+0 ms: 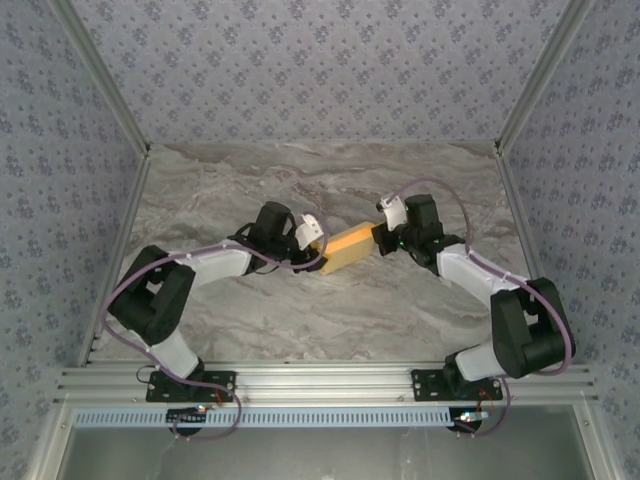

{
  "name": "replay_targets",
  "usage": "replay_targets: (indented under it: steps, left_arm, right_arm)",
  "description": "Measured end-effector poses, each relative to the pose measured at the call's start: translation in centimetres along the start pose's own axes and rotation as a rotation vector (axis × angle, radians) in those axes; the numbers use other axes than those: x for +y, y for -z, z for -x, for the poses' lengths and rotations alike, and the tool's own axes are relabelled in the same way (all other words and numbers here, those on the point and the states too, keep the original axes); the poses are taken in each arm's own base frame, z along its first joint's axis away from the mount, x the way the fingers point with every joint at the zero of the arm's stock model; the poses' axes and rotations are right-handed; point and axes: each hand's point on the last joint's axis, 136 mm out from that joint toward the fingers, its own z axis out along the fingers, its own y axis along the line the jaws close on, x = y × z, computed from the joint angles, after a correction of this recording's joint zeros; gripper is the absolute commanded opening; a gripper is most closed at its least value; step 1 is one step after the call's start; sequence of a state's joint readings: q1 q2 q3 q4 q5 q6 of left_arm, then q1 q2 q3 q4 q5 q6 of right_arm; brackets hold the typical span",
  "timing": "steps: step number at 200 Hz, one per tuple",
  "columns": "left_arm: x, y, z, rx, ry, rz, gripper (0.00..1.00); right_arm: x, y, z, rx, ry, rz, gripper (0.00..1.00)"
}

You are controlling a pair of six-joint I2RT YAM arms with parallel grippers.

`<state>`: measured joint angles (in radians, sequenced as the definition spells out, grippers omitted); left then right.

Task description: Fold the paper box

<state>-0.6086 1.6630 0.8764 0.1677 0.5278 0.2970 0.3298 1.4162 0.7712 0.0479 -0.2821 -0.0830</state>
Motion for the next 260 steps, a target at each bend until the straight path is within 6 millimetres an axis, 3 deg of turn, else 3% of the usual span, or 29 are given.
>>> replay_targets:
  steps: [62,126,197,225,260]
  left_arm:
    - [0.3,0.3,-1.0,0.02,0.038,0.028,0.57]
    - [-0.5,1.7,-1.8,0.013,0.089,0.046,0.58]
    - [0.2,5.9,-0.1,-0.042,0.195,0.23,0.56]
    - [0.5,6.4,0.2,0.004,0.219,0.287,0.53]
    - [0.2,6.4,2.0,0.037,0.204,0.303,0.45]
  right_arm:
    - [-0.3,0.5,-0.2,0.016,-0.006,-0.064,0.0]
    - [0.2,0.8,-0.5,0.043,-0.014,-0.119,0.0]
    - [0.9,1.5,-0.9,0.078,-0.046,-0.185,0.0]
    - [0.9,1.9,-1.2,0.09,-0.062,-0.205,0.0]
    - [0.7,2.1,-1.4,0.095,-0.081,-0.217,0.0]
